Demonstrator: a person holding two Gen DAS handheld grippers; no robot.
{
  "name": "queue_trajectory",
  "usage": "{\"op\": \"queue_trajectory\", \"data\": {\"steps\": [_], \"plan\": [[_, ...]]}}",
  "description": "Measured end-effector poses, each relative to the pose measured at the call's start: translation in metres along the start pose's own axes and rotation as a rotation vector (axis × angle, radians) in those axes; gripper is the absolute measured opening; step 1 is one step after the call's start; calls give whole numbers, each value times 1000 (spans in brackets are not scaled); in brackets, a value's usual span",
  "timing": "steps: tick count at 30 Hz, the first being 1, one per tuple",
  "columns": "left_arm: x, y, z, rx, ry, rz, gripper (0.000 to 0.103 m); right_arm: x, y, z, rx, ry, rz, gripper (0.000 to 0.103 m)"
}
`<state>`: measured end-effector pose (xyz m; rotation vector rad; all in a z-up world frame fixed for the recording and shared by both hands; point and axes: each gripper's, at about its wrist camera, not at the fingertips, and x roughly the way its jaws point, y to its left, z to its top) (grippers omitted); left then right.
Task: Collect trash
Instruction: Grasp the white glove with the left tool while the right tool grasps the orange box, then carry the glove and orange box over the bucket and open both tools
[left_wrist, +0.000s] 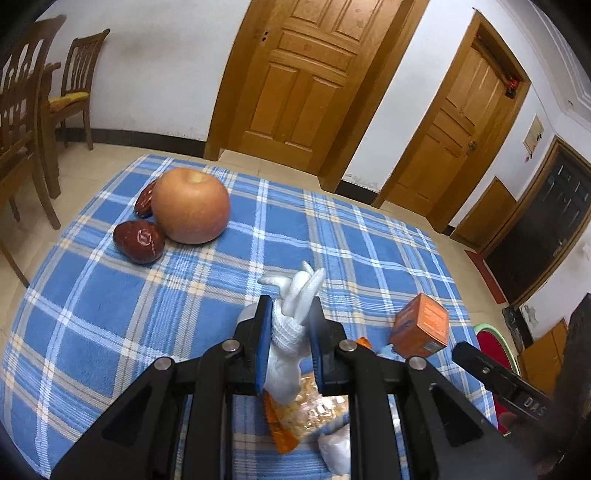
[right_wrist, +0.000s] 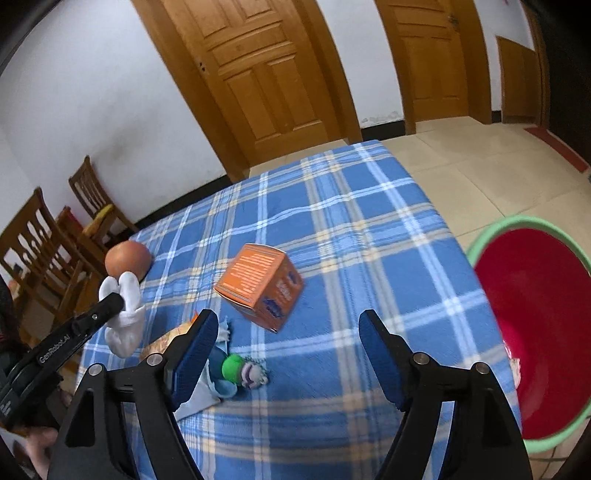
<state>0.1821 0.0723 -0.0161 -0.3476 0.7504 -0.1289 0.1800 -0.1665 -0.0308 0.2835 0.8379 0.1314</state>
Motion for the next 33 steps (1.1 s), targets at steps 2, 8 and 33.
{"op": "queue_trajectory", "data": {"steps": [2, 8, 33], "plan": [[1, 3, -1, -8, 3, -4, 18, 7, 6, 1, -11, 6, -8, 79], [3, 5, -2, -9, -4, -2, 18, 32, 23, 8, -60, 26, -33, 79], [-4, -8, -5, 16, -6, -28, 18, 36, 15, 9, -18, 26, 7, 53]]}}
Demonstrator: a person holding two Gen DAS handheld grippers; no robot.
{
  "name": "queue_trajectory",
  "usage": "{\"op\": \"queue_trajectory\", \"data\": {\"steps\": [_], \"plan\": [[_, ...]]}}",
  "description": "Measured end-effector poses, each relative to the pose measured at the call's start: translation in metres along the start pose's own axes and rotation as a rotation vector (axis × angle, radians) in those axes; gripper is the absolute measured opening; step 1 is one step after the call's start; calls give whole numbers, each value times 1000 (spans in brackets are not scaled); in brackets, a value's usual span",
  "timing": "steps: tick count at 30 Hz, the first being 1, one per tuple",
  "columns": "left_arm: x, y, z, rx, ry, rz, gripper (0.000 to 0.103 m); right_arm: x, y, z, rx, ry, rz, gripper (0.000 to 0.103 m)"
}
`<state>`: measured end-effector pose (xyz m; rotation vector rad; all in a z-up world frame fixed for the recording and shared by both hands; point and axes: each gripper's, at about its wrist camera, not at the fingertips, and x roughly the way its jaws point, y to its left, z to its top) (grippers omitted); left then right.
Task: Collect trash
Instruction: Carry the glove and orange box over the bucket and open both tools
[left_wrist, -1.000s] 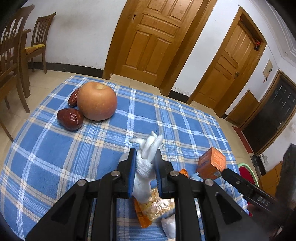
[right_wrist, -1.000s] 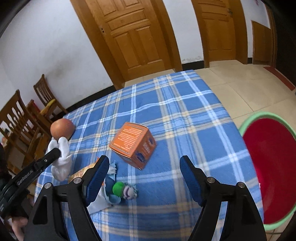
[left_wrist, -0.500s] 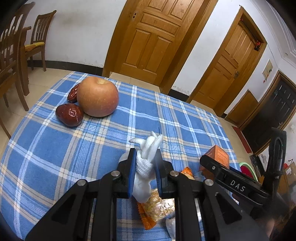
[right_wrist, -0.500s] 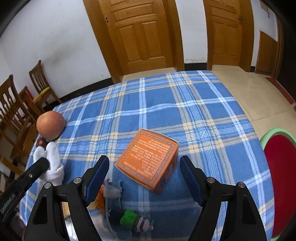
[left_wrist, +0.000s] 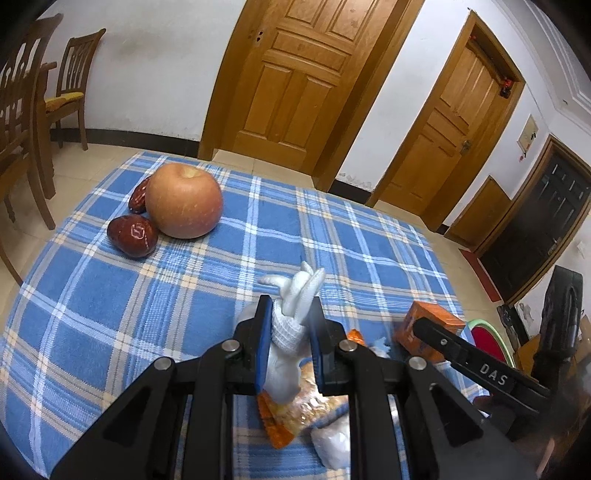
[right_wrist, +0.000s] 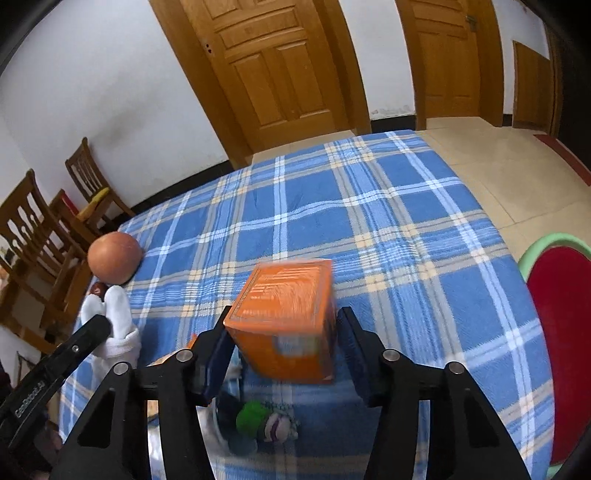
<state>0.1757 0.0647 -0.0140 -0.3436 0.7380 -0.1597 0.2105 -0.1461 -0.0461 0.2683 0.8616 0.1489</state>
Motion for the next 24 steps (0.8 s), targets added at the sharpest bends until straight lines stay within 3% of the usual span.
{"op": "queue_trajectory", "data": {"steps": [16, 24], "plan": [[-34, -50, -3, 73, -16, -84, 18, -73, -33, -25, 55, -95, 45, 52], [-36, -92, -11, 113, 21, -175, 18, -107, -62, -39, 105, -138, 20, 52]]}}
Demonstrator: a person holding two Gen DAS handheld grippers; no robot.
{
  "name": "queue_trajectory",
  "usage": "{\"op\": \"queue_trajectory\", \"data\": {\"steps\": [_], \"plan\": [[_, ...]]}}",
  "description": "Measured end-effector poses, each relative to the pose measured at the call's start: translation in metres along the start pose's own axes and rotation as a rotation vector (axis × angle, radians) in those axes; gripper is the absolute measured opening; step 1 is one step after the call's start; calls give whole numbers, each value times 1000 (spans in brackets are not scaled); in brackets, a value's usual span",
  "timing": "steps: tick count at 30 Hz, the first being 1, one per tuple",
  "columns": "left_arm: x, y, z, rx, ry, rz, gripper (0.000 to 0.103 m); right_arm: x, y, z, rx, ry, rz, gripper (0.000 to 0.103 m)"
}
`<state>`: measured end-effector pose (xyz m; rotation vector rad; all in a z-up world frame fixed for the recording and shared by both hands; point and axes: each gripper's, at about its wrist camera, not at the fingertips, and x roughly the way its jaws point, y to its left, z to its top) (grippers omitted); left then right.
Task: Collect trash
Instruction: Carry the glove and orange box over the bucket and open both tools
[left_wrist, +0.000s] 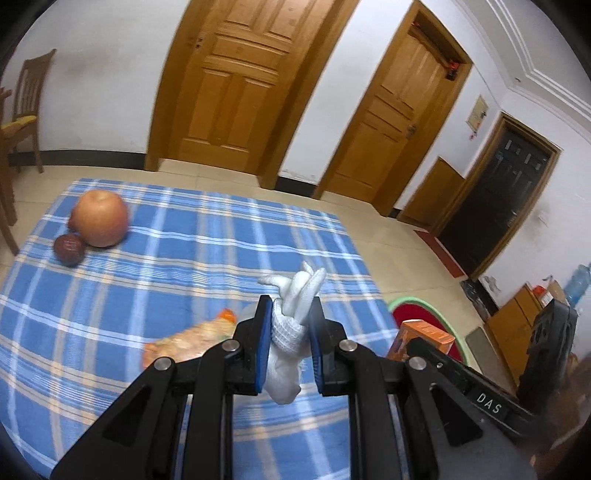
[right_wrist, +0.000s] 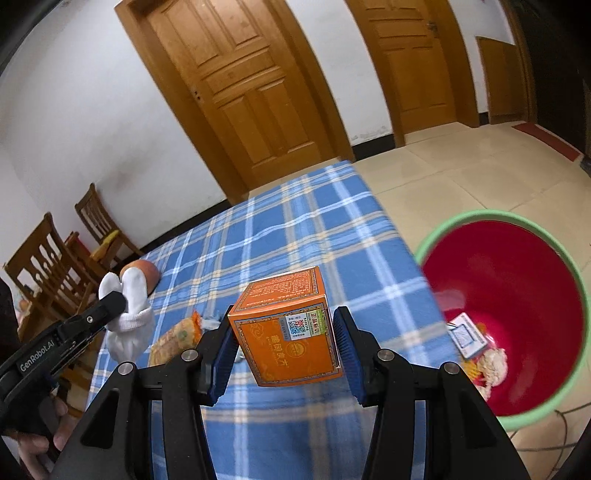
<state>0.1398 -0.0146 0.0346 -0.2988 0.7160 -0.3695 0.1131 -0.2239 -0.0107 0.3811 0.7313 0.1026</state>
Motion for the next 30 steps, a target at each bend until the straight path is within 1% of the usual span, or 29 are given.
{"op": "queue_trajectory", "data": {"steps": [6, 13, 22, 30], "plan": [[16, -35, -6, 36, 55, -69, 18, -28, -33, -5, 46, -38, -46, 52], [37, -72, -15, 84, 106, -112, 18, -46, -71, -7, 109, -59, -99, 52], [64, -110, -27, 165, 174, -113, 18, -52, -116, -13, 156, -58, -173, 52], [81, -128, -33, 207, 207, -111, 18, -47, -140, -20, 194, -35, -193, 52]]}}
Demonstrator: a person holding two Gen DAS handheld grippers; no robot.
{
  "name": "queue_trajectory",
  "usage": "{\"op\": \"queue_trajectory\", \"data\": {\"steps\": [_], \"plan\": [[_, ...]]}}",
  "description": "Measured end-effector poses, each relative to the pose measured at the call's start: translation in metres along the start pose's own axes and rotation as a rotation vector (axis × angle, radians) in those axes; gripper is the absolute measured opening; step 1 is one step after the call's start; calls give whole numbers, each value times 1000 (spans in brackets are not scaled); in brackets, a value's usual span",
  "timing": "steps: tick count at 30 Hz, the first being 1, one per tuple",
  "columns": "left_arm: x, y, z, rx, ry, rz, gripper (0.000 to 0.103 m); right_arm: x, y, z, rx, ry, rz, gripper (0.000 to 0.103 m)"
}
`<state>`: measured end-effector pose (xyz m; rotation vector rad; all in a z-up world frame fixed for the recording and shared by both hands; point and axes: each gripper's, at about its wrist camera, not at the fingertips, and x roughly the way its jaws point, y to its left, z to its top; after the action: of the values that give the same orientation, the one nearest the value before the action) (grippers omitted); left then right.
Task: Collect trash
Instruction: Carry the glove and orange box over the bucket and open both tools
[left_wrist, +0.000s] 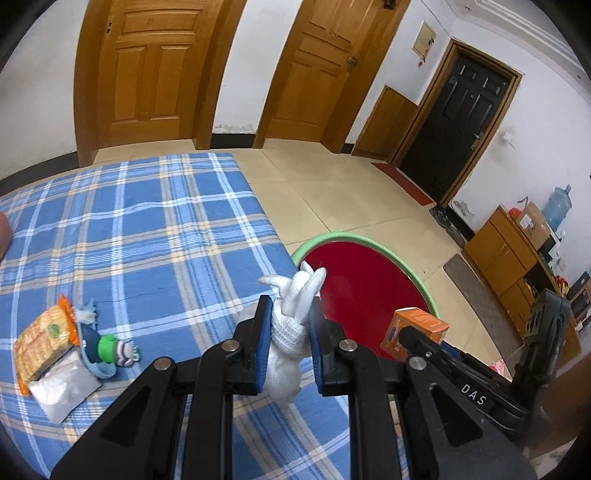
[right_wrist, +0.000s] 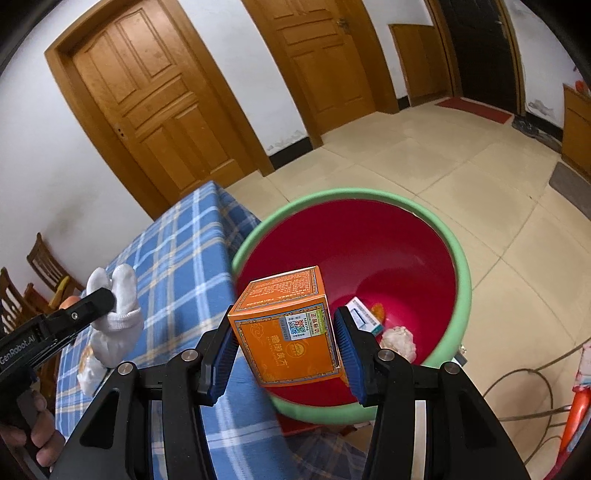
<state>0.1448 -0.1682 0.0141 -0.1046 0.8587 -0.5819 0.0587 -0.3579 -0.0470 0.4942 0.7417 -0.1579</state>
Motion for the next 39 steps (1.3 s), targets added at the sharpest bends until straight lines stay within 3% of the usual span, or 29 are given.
{"op": "queue_trajectory", "data": {"steps": [18, 28, 30, 32, 33, 39], "plan": [[28, -30, -2, 59, 53, -28, 18, -8, -29, 1, 76, -16, 15, 59], [53, -45, 0, 88, 88, -43, 19, -22, -42, 4, 106, -57, -26, 62], [58, -46, 0, 85, 97, -46, 26, -22, -44, 5, 113, -58, -29, 62], [59, -46, 0, 78, 98, -46, 44, -23, -46, 4, 117, -58, -33, 62], [59, -46, 0, 76, 95, -44, 47, -23, -47, 4, 118, -58, -34, 62], [52, -45, 1, 77, 77, -32, 50, -23, -48, 4, 123, -58, -35, 62]]}}
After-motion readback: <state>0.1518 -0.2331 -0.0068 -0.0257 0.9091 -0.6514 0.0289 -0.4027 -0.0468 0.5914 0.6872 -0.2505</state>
